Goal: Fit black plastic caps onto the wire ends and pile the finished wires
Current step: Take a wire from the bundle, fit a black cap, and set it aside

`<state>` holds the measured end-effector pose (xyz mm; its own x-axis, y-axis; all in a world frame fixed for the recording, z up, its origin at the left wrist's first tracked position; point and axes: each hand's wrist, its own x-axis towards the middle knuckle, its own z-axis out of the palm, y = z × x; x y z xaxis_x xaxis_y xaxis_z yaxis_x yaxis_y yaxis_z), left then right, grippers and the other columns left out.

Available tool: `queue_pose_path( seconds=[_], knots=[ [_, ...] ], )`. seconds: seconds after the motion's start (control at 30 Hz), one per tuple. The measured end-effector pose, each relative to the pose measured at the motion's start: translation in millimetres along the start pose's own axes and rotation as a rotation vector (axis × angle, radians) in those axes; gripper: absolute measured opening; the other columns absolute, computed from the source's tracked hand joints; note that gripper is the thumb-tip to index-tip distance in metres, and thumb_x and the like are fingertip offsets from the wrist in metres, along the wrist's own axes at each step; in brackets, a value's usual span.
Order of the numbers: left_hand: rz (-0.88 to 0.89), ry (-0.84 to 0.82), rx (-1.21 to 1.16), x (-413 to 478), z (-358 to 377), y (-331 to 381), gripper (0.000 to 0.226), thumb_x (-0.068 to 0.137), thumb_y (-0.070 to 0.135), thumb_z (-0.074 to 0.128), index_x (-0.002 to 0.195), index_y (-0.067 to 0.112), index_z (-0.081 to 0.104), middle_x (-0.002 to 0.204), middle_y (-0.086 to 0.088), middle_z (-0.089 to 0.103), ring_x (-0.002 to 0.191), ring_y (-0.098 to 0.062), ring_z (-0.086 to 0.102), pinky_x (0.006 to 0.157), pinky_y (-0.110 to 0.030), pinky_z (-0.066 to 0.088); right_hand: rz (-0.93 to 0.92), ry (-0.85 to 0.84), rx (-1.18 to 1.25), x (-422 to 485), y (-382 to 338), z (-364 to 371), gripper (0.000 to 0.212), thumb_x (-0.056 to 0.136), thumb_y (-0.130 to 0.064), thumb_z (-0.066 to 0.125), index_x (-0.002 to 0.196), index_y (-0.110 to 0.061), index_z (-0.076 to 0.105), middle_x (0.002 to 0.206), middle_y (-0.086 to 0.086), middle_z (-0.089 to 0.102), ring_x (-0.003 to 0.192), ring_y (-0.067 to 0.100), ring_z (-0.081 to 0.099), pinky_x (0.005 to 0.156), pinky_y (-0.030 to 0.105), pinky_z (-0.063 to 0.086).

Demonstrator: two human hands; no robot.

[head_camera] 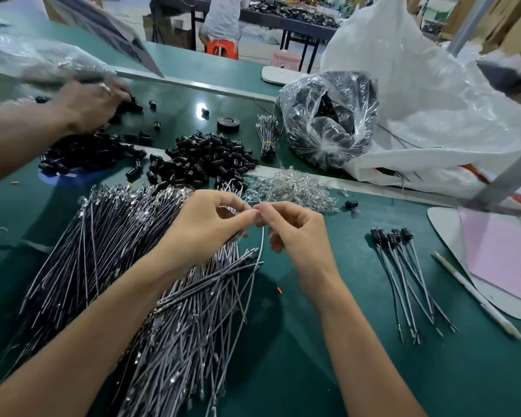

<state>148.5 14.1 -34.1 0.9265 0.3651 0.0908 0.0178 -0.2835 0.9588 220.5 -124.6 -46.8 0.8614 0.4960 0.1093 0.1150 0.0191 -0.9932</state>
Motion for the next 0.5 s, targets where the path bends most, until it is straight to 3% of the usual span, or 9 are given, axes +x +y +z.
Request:
queue_pose_path(
  seconds=[0.13, 0.3, 0.5],
  knots=[
    [0.024, -0.01, -0.081, -2.3, 6.1, 1.3, 0.01, 0.082, 0.016, 0.075, 0.081, 0.007, 0.072, 0.066, -0.01, 0.072, 0.053, -0.017, 0.065, 0.048, -0.02, 0.049, 0.024, 0.02, 0.158, -0.8, -3.2, -1.1, 0.012, 0.09, -0.012, 0.068, 0.082, -0.009, 0.076, 0.068, 0.004, 0.068, 0.052, 0.01, 0.045, 0.048, 0.019, 0.04],
    [-0.033, -0.08, -0.146, -4.3, 7.1, -1.6, 0.004, 0.082, 0.007, 0.074, 0.083, 0.01, 0.076, 0.074, -0.009, 0.075, 0.065, -0.023, 0.073, 0.062, -0.033, 0.06, 0.07, 0.068, 0.287, -0.3, -4.2, -3.4, 0.01, 0.086, -0.009, 0.069, 0.082, -0.011, 0.078, 0.067, 0.002, 0.064, 0.052, 0.009, 0.045, 0.049, 0.017, 0.039],
    [-0.099, -0.094, -0.252, -5.7, 14.3, -3.0, 0.006, 0.082, 0.009, 0.072, 0.085, 0.005, 0.076, 0.075, -0.013, 0.075, 0.062, -0.022, 0.072, 0.059, -0.029, 0.06, 0.103, 0.068, 0.419, 0.9, -5.2, -5.3, 0.01, 0.081, -0.009, 0.07, 0.087, -0.006, 0.077, 0.067, -0.002, 0.065, 0.05, 0.006, 0.044, 0.047, 0.015, 0.039]
  ],
)
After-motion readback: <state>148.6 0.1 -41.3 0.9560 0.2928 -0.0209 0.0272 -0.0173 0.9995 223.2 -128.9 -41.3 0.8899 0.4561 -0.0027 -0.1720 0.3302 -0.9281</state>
